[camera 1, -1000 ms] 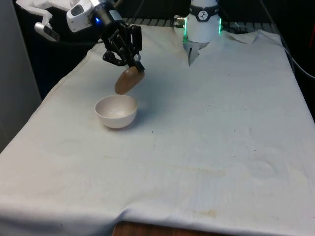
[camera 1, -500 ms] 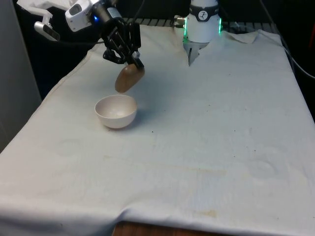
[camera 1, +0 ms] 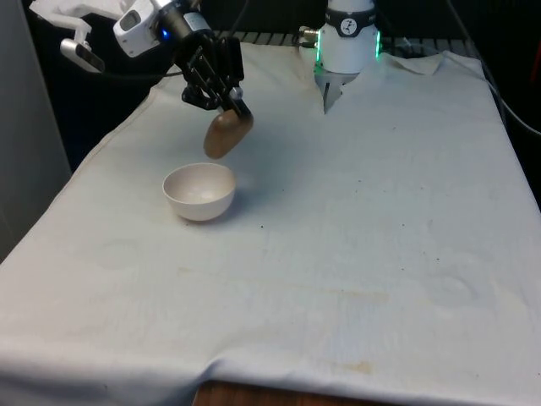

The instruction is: Pour the coffee beans from the cup into the bowl.

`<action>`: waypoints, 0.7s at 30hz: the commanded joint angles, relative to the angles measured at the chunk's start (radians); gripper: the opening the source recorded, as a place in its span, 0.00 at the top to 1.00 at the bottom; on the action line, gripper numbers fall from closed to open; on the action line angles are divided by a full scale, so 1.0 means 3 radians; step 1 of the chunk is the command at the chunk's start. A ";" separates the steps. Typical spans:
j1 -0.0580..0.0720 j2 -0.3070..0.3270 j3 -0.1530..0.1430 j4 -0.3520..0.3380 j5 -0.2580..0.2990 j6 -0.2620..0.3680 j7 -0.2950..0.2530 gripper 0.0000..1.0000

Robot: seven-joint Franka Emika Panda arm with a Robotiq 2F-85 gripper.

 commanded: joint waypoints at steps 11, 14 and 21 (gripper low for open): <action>-0.0057 0.0153 -0.0007 0.0103 0.0223 -0.0247 0.0087 1.00; -0.0063 0.0197 -0.0040 0.0130 0.0293 -0.0333 0.0077 1.00; -0.0080 0.0297 -0.0157 0.0197 0.0390 -0.0570 0.0060 1.00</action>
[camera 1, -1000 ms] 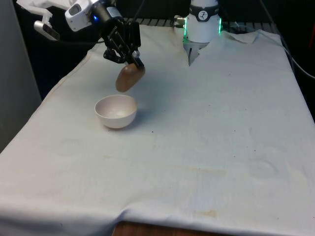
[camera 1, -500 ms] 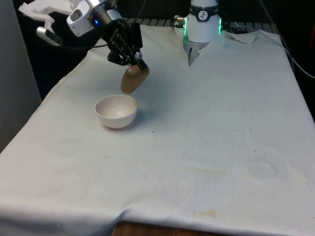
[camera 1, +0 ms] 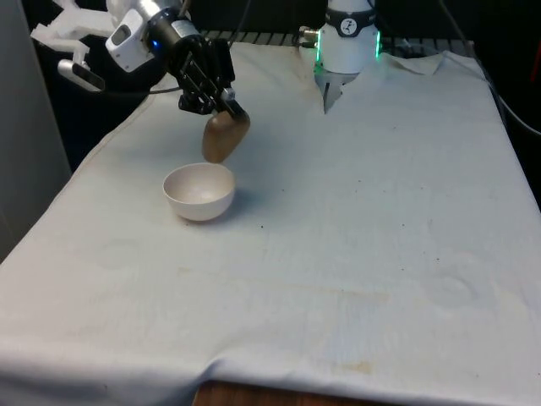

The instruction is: Pour the coffee beans from the cup into the bowl.

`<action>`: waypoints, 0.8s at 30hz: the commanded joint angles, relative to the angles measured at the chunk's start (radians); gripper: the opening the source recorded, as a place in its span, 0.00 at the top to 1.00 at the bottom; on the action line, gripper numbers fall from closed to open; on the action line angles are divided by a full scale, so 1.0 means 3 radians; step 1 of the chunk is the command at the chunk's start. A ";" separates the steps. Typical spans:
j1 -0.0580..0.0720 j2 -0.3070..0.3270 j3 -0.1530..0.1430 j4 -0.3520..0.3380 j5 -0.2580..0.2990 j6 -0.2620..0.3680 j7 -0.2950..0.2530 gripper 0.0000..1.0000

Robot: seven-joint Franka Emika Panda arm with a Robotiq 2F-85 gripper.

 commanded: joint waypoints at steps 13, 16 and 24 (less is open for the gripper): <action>-0.0057 0.0220 -0.0210 0.0163 0.0183 -0.0467 -0.0060 1.00; -0.0053 0.0260 -0.0260 0.0183 0.0250 -0.0583 -0.0100 1.00; -0.0050 0.0293 -0.0300 0.0160 0.0320 -0.0727 -0.0173 1.00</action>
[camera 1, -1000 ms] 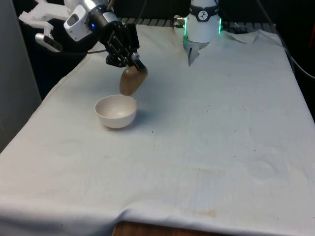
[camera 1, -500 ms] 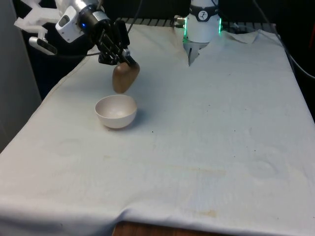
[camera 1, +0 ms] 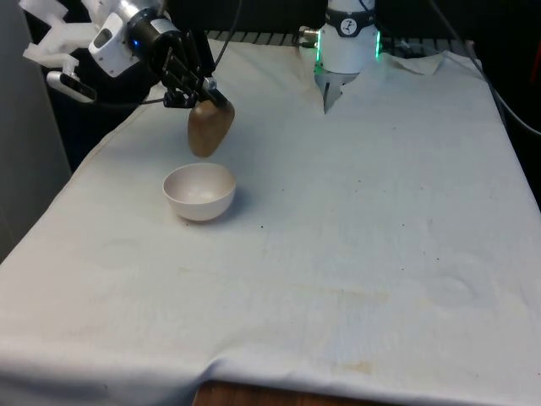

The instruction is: Pour the coffee beans from the cup into the bowl.

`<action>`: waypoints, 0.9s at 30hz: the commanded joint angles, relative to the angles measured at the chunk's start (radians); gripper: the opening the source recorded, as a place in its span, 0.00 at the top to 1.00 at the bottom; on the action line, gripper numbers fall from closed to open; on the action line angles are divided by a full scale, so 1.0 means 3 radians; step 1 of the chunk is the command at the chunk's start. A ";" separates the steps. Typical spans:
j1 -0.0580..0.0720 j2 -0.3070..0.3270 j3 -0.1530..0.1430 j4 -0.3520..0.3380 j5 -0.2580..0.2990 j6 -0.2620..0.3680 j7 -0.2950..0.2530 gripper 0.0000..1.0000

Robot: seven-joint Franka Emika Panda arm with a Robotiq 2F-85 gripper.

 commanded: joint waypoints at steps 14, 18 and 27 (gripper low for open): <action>-0.0040 0.0060 0.0003 -0.0047 0.0117 -0.0240 -0.0047 1.00; -0.0043 0.0083 0.0003 -0.0050 0.0153 -0.0293 -0.0047 1.00; -0.0070 0.0160 0.0007 -0.0053 0.0297 -0.0480 -0.0040 1.00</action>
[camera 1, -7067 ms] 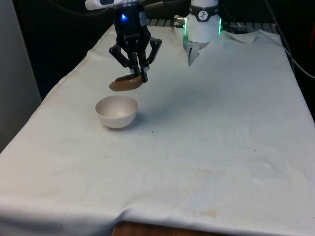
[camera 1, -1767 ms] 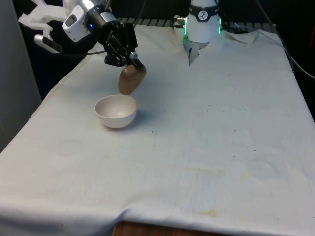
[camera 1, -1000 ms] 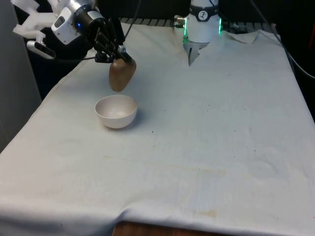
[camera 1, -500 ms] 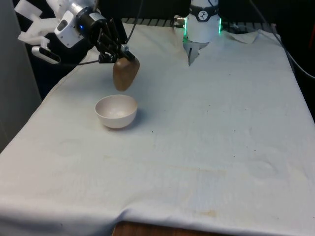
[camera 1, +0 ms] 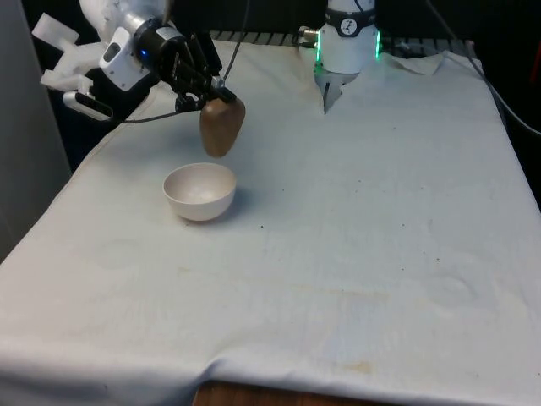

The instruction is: Pour the coffee beans from the cup into the bowl.

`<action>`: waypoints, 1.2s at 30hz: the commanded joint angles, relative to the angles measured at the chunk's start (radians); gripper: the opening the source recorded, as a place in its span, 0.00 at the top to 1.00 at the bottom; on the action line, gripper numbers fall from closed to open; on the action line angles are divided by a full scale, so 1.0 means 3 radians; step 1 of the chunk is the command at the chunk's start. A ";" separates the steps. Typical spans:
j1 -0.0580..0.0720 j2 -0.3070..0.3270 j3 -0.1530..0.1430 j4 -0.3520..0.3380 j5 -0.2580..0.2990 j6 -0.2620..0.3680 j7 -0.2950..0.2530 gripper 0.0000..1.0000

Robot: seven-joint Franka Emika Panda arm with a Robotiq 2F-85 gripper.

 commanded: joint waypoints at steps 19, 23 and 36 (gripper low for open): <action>-0.0030 0.0137 -0.0080 0.0037 0.0197 -0.0337 0.0010 1.00; -0.0037 0.0147 -0.0083 0.0037 0.0200 -0.0350 0.0010 1.00; -0.0100 0.0290 -0.0190 0.0133 0.0370 -0.0683 0.0080 1.00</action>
